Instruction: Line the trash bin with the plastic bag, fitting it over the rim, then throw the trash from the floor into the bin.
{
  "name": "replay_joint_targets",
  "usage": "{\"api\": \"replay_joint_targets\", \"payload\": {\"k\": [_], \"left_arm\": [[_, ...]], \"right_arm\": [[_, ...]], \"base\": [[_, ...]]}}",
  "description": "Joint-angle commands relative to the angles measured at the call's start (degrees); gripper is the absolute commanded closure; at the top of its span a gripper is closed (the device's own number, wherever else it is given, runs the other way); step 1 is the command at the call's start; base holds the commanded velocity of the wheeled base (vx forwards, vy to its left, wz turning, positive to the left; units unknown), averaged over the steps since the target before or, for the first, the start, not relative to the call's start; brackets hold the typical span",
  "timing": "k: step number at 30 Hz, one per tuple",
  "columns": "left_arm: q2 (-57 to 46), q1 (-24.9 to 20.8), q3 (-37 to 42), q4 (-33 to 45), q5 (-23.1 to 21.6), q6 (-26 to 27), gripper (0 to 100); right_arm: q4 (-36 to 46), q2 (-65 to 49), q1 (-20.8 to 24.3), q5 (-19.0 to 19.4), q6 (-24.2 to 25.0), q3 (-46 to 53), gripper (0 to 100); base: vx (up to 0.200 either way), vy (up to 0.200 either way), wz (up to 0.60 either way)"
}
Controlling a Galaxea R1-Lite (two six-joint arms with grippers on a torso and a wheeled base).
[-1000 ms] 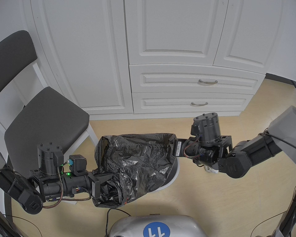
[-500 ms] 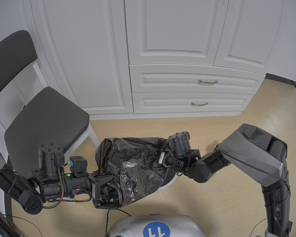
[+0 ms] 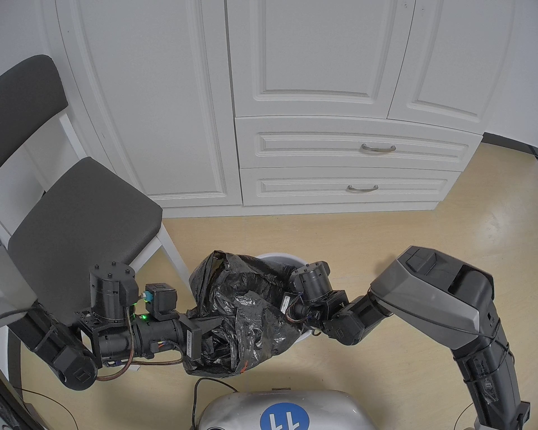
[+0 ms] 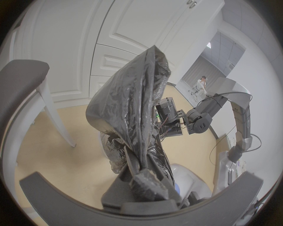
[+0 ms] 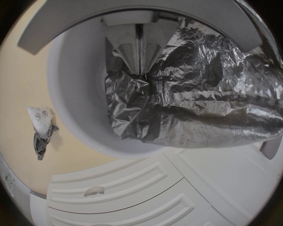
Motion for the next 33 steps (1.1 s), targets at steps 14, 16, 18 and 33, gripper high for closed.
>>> {"api": "replay_joint_targets", "payload": {"k": [14,16,18,33], "left_arm": [[5.52,-4.77,-6.63,-1.4,1.3,-14.06,100],[6.48,-5.48,-8.65,-0.7,2.27,-15.64,100],[7.98,-6.88,-12.61,-0.08,5.0,-19.07,100],[19.93,-13.74,-30.72,6.86,18.27,-30.14,100]], "right_arm": [[13.56,-19.6,-6.9,-0.23,-3.4,2.16,100],[13.47,-21.62,-7.52,-0.23,-3.4,2.77,100],[13.56,-24.17,-8.31,-0.14,-3.66,3.47,100],[13.38,-31.73,-8.92,-0.4,-5.51,6.46,100]], "base": [[0.0,0.0,0.0],[0.0,0.0,0.0],[0.0,0.0,0.0],[0.0,0.0,0.0]]}}
